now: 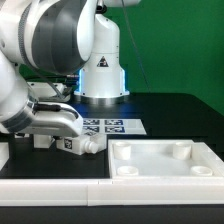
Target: Assemble one leg
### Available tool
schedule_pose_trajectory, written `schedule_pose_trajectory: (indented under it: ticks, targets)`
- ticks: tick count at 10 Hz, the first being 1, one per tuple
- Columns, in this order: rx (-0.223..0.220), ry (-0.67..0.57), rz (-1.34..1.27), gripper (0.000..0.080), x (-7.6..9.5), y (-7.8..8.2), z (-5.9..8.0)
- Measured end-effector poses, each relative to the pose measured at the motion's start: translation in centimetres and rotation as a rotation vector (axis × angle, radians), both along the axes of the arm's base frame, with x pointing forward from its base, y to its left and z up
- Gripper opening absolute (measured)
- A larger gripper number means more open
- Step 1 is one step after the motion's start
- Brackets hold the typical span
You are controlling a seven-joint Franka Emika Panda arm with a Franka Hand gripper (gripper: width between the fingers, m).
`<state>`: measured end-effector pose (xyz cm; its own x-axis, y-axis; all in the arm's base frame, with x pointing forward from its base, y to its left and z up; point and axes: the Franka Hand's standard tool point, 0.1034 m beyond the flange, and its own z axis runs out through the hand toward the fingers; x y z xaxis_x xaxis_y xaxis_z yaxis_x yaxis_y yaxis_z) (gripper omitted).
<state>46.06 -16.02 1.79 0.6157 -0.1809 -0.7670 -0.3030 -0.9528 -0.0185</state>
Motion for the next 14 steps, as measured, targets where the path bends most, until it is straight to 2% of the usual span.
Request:
schedule_pose_trajectory:
  ticks: [3,8,11,12,13,14]
  targets:
    - [-0.001,-0.002,0.001,0.0649,0.0,0.0,-0.1]
    - [0.012,0.041,-0.014,0.0649,-2.2,0.2,-0.8]
    - [0.010,0.040,-0.018,0.0649,-2.1,-0.1,-0.9]
    - [0.010,0.040,-0.018,0.0521,-2.2,-0.1,-0.9]
    - [0.007,0.033,-0.017,0.0521,-2.0,-0.2,-1.0]
    - [0.000,0.016,-0.014,0.0381,-1.8,-0.3,-1.1]
